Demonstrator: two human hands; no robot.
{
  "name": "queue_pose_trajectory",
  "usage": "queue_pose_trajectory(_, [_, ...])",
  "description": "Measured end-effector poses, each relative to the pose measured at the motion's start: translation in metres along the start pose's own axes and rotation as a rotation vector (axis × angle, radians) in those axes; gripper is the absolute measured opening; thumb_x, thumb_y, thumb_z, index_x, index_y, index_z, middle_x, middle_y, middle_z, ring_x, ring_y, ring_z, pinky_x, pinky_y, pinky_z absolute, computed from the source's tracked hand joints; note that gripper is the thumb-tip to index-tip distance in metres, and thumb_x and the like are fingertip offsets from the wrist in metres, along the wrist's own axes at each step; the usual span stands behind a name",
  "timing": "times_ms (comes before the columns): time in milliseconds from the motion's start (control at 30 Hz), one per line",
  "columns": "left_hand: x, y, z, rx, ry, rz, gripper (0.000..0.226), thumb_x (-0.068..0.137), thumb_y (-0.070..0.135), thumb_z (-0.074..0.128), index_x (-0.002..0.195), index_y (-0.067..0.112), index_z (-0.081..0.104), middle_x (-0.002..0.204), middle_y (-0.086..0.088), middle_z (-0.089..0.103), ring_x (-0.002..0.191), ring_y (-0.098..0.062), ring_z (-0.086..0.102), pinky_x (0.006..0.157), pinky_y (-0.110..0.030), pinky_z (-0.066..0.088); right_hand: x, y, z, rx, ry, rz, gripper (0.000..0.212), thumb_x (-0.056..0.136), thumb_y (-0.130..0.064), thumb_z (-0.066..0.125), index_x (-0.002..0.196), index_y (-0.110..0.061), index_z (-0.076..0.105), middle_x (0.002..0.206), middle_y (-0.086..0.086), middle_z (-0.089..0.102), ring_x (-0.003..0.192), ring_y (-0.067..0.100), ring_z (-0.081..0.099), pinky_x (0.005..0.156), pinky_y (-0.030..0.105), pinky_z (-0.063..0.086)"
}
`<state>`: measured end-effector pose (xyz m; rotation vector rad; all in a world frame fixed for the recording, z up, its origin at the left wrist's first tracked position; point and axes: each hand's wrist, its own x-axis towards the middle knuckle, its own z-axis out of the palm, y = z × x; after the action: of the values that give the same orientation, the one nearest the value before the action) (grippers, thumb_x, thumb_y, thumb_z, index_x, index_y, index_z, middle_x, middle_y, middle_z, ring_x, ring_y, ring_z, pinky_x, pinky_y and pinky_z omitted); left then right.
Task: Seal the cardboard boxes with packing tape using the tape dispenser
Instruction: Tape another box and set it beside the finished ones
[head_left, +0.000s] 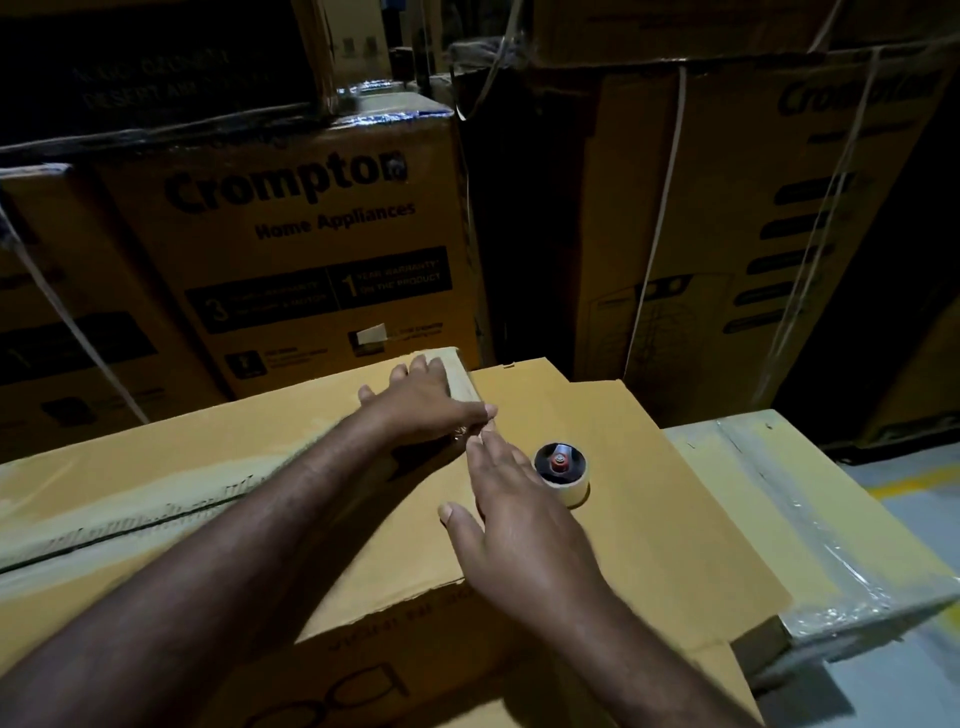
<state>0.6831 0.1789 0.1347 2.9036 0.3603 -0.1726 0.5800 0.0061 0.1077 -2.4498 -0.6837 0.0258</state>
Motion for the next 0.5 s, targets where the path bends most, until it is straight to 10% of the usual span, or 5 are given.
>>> queue_pose_trajectory(233, [0.023, 0.017, 0.0, -0.044, 0.031, -0.114, 0.111, 0.073, 0.068, 0.063, 0.16, 0.019, 0.014, 0.169, -0.006, 0.006, 0.154, -0.034, 0.0, 0.113, -0.074, 0.0, -0.001, -0.001, 0.006, 0.013, 0.039, 0.024, 0.071, 0.101, -0.051, 0.035, 0.157, -0.029, -0.003, 0.164, -0.013, -0.007, 0.149, 0.004, -0.008, 0.121, 0.027, 0.007])
queue_pose_trajectory(400, [0.041, 0.02, -0.004, 0.003, 0.103, -0.119, 0.082, 0.073, 0.063, 0.062, 0.141, 0.019, 0.048, 0.145, -0.009, 0.048, 0.137, -0.033, 0.04, 0.112, -0.076, 0.0, 0.0, -0.002, 0.007, 0.025, 0.041, 0.045, 0.071, 0.1, -0.052, 0.035, 0.157, -0.028, 0.0, 0.164, -0.011, -0.004, 0.15, 0.006, -0.004, 0.119, 0.025, 0.009])
queue_pose_trajectory(500, [0.053, 0.014, -0.005, 0.005, 0.153, -0.074, 0.06, 0.074, 0.061, 0.061, 0.119, 0.021, 0.059, 0.124, -0.006, 0.059, 0.11, -0.026, 0.053, 0.111, -0.066, 0.025, 0.0, -0.003, 0.003, 0.03, 0.014, 0.065, 0.072, 0.1, -0.051, 0.037, 0.157, -0.027, 0.0, 0.165, -0.01, -0.003, 0.15, 0.008, -0.003, 0.121, 0.027, 0.01])
